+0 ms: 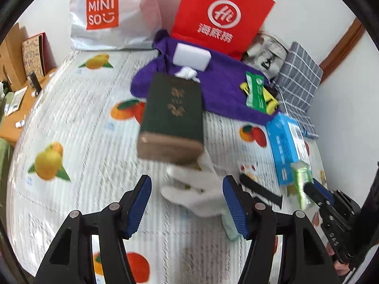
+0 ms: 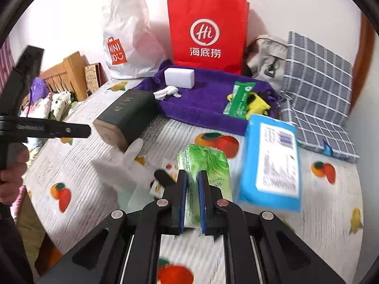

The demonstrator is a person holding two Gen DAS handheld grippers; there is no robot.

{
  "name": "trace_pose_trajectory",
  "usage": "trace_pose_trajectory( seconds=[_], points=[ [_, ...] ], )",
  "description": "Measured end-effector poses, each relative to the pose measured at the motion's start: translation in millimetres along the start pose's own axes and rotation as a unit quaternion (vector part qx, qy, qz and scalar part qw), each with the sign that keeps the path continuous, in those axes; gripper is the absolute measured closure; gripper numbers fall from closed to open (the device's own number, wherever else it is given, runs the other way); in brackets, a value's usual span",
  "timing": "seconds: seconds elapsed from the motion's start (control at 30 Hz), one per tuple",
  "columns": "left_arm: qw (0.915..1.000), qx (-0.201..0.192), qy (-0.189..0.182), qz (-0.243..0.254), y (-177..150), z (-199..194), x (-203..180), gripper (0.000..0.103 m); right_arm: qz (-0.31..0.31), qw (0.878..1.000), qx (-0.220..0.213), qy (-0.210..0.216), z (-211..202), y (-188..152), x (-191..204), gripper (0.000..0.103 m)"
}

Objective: Organize soft objects
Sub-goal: 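Move both open tools back to the bed and grasp the green tissue pack with the right tool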

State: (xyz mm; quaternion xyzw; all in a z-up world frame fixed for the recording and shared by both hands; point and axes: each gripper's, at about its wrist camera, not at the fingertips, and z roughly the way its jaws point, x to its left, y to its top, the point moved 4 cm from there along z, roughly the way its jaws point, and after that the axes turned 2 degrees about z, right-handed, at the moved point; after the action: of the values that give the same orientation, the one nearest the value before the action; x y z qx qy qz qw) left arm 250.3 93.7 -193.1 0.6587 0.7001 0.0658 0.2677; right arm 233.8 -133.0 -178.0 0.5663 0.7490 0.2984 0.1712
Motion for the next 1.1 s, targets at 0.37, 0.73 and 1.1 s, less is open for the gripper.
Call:
trace_pose_trajectory(
  seconds=[0.37, 0.73, 1.1],
  points=[
    [0.9979, 0.044, -0.039, -0.028, -30, 46, -20, 0.043, 0.063, 0.995, 0.049, -0.057, -18, -90, -48, 0.093],
    [0.9958, 0.035, -0.044, -0.072, -18, 78, -32, 0.044, 0.057, 0.997, 0.045, -0.039, 3, -96, -46, 0.078],
    [0.9978, 0.039, -0.051, -0.013, -30, 62, -42, 0.088, 0.095, 0.994, 0.008, -0.056, -22, -109, -66, 0.018]
  ],
)
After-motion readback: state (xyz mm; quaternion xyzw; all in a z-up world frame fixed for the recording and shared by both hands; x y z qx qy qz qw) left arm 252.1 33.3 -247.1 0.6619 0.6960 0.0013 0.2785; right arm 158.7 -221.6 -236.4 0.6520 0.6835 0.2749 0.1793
